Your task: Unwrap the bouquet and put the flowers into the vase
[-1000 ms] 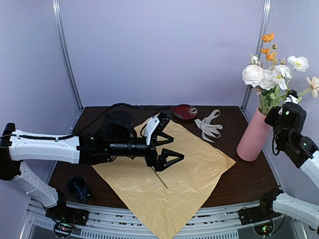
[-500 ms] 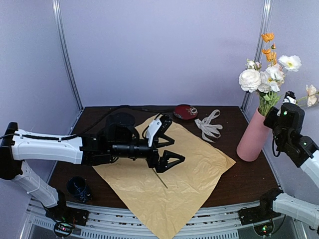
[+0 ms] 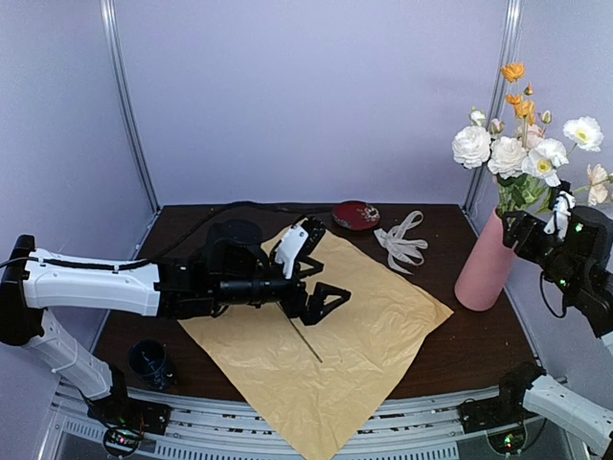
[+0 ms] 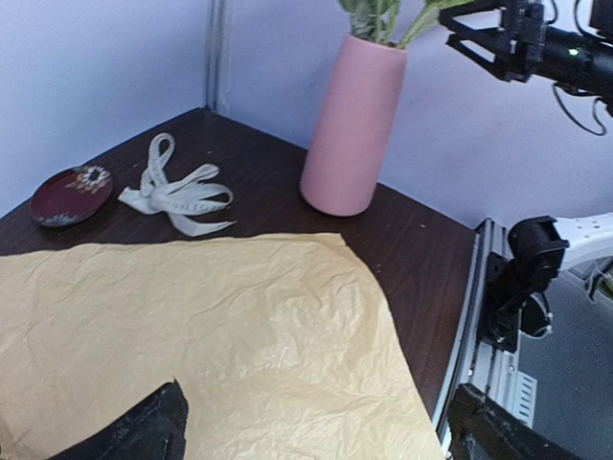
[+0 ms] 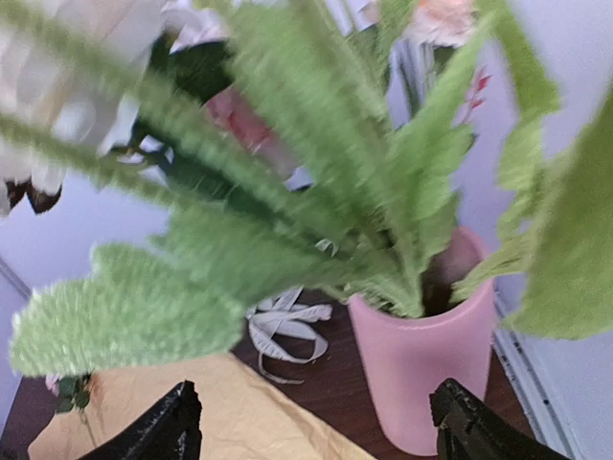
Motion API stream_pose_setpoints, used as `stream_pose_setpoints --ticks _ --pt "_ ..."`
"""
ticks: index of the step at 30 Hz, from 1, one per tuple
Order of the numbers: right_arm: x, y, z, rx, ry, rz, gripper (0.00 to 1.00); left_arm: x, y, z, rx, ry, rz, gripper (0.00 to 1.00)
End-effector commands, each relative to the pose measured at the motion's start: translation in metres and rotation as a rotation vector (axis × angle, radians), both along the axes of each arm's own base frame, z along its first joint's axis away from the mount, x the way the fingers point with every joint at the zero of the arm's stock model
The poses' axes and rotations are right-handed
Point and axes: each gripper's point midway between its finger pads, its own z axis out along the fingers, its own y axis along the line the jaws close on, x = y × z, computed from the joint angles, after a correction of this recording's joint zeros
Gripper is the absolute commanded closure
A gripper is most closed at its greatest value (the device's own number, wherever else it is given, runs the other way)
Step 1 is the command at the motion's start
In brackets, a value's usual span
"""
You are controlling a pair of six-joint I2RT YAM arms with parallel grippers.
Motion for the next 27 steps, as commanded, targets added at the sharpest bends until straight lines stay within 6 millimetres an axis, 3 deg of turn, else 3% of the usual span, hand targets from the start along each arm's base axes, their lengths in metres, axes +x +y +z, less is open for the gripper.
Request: stream_pose_setpoints --ticks 1,7,13,20,27 --pt "-0.004 0.052 -0.033 0.048 0.166 0.286 0.16 0.036 0.025 -0.016 0.069 0.054 0.277 0.02" --pt "-0.014 0.090 -0.045 0.189 0.181 0.484 0.19 0.076 0.075 -0.069 0.153 0.292 0.570 0.02" --pt "-0.014 0.103 -0.065 0.257 0.195 0.536 0.21 0.096 0.119 -0.099 0.052 0.508 0.748 0.03" --pt "-0.014 0.132 -0.086 0.306 0.218 0.605 0.23 0.118 0.132 -0.131 0.074 0.628 0.874 0.04" --pt "-0.022 0.187 -0.095 0.281 0.238 0.696 0.23 0.137 0.136 -0.179 0.124 0.736 0.954 0.15"
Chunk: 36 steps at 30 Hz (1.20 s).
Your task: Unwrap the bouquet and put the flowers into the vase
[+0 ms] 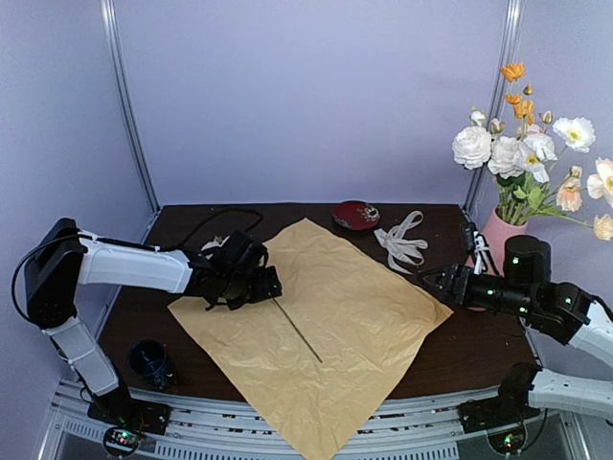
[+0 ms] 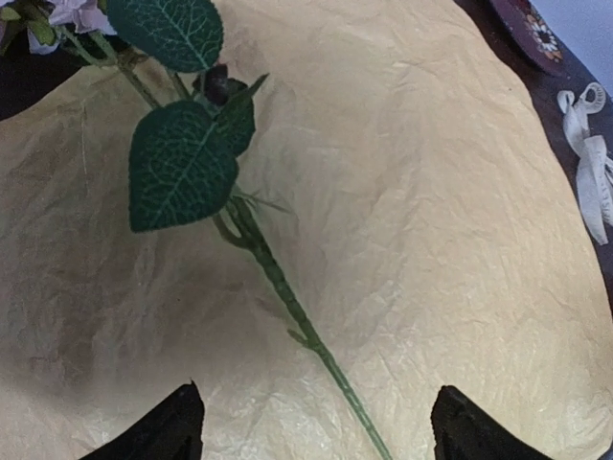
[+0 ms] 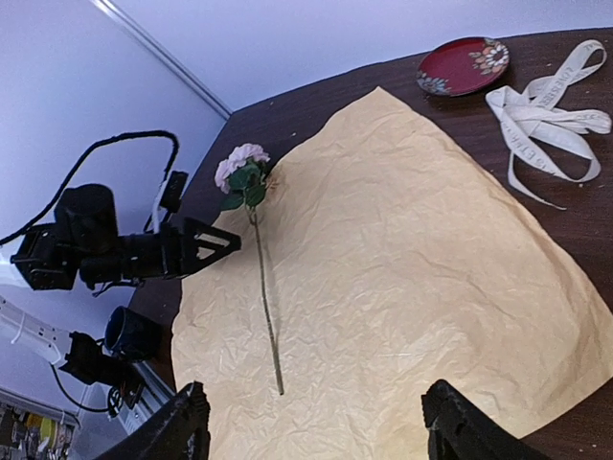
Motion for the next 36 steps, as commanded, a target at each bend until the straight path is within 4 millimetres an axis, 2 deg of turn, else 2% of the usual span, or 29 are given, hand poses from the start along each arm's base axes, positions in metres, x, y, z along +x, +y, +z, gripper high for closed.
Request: stream_pose_setpoints --ticks 1,9,14,20,24,29,33,36 --pt "0.006 0.029 0.008 0.031 -0.048 -0.001 0.23 0.017 -0.006 -0.016 -0.033 0.060 0.053 0.17" --pt "0.003 0.072 0.000 0.023 -0.054 0.081 0.23 0.035 -0.012 -0.040 0.037 0.080 0.068 0.31" --pt "0.004 0.078 0.000 0.021 -0.061 0.086 0.22 0.034 -0.006 -0.056 0.059 0.110 0.073 0.48" --pt "0.003 0.078 0.005 0.044 -0.074 0.086 0.22 0.033 -0.004 -0.053 0.054 0.091 0.070 0.76" --pt "0.003 0.084 0.009 0.064 -0.077 0.102 0.22 0.033 -0.003 -0.040 0.042 0.066 0.062 0.99" --pt "0.001 0.097 0.013 0.077 -0.084 0.133 0.22 0.028 0.004 -0.010 0.021 0.008 0.043 1.00" --pt "-0.003 0.114 0.019 0.088 -0.095 0.171 0.22 0.018 0.010 0.022 -0.002 -0.056 -0.015 1.00" --pt "-0.004 0.130 0.027 0.105 -0.109 0.196 0.22 0.006 0.004 0.055 -0.046 -0.140 -0.126 1.00"
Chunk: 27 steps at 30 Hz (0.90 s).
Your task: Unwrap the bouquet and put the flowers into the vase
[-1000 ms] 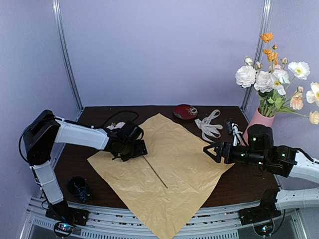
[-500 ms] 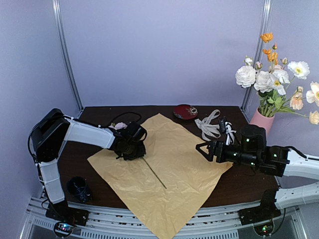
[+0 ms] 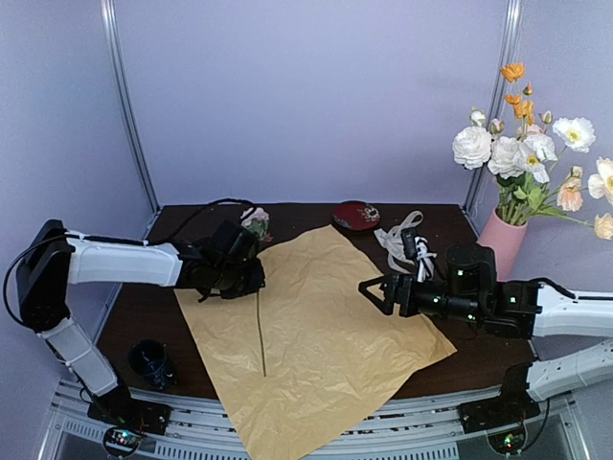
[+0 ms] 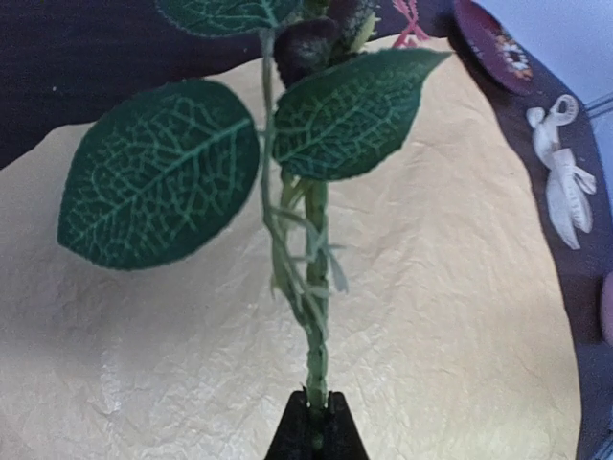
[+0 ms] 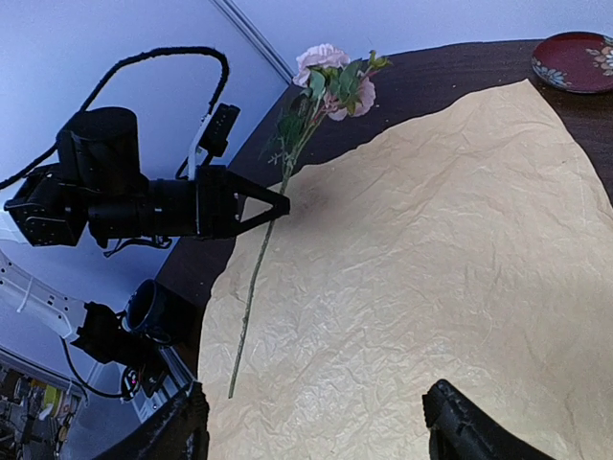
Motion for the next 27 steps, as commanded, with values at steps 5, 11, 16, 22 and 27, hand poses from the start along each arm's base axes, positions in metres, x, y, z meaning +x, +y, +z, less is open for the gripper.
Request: stream_pose_setpoints --ticks 5,11,16,22,27 --pt "-0.002 0.063 0.060 0.145 -0.080 0.110 0.22 -0.050 -0.041 0.124 -0.252 -0.455 -0.479 1.00" --pt "-0.003 0.104 0.103 0.242 -0.125 0.156 0.22 -0.112 -0.056 0.189 -0.315 -0.732 -0.794 1.00" --pt "0.006 0.112 0.126 0.319 -0.136 0.118 0.22 -0.140 -0.058 0.212 -0.363 -0.828 -0.921 1.00" --pt "0.007 0.110 0.153 0.417 -0.167 0.105 0.22 -0.155 -0.057 0.220 -0.400 -0.864 -0.984 1.00" --pt "0.011 0.113 0.165 0.432 -0.188 0.095 0.27 -0.161 -0.061 0.224 -0.426 -0.875 -1.023 1.00"
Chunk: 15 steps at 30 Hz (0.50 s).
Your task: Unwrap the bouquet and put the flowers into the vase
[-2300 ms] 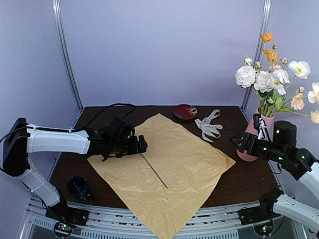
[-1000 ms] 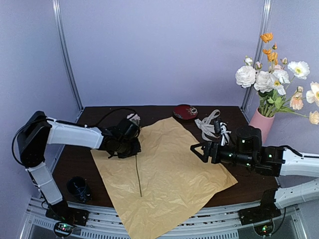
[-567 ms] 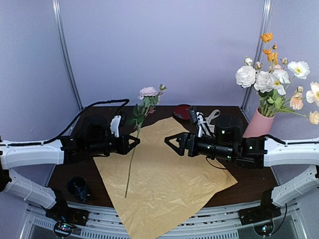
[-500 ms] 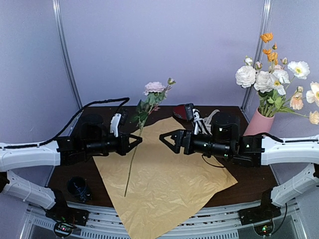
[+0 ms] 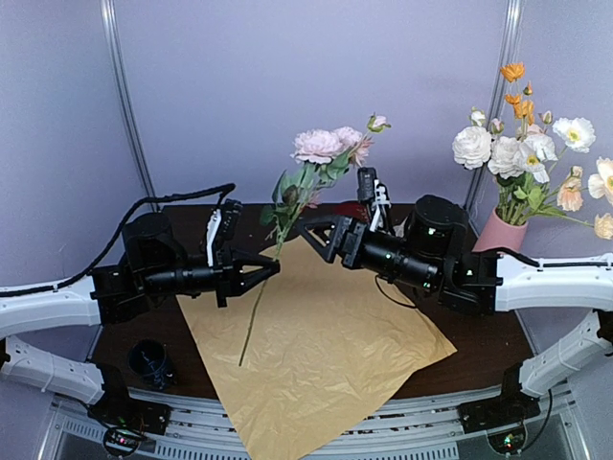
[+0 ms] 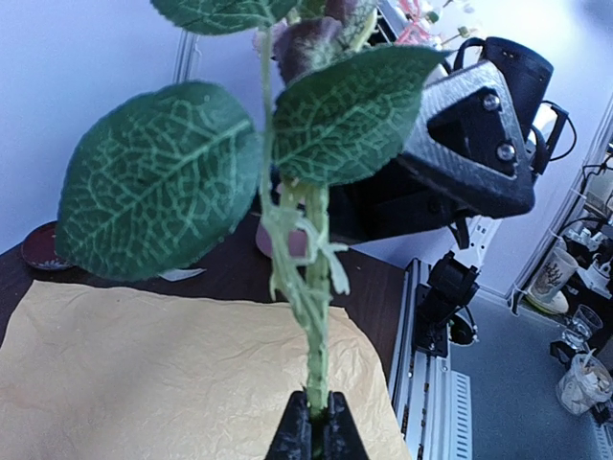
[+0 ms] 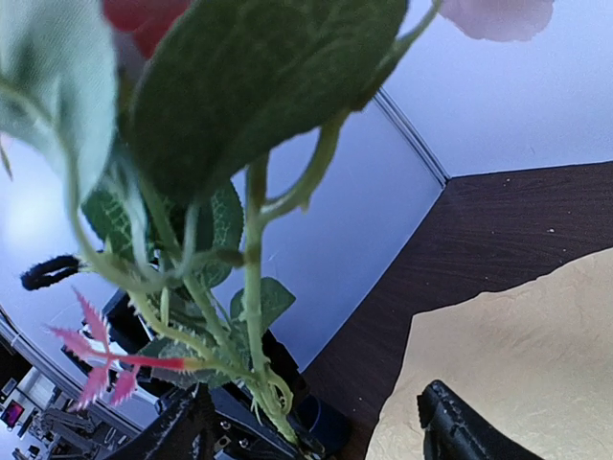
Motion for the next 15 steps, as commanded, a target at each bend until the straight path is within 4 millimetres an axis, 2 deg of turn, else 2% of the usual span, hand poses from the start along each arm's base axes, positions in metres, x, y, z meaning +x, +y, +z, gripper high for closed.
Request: stream_pose_setpoints --ticks 1,9,13,15 --pt "0.004 0.005 0.033 0.075 -0.039 -0.015 0.29 -0.011 -0.004 0.020 -0.065 -0.081 -0.074 1.00" --pt "0.003 0.019 0.044 0.086 -0.059 0.024 0.47 -0.020 -0.011 0.024 -0.070 -0.091 -0.122 1.00" --pt "0.000 0.025 0.050 0.096 -0.066 0.061 0.53 -0.024 -0.014 0.022 -0.059 -0.091 -0.136 1.00" --pt "-0.002 0.027 0.050 0.095 -0.065 0.073 0.60 -0.025 -0.014 0.023 -0.060 -0.093 -0.138 1.00"
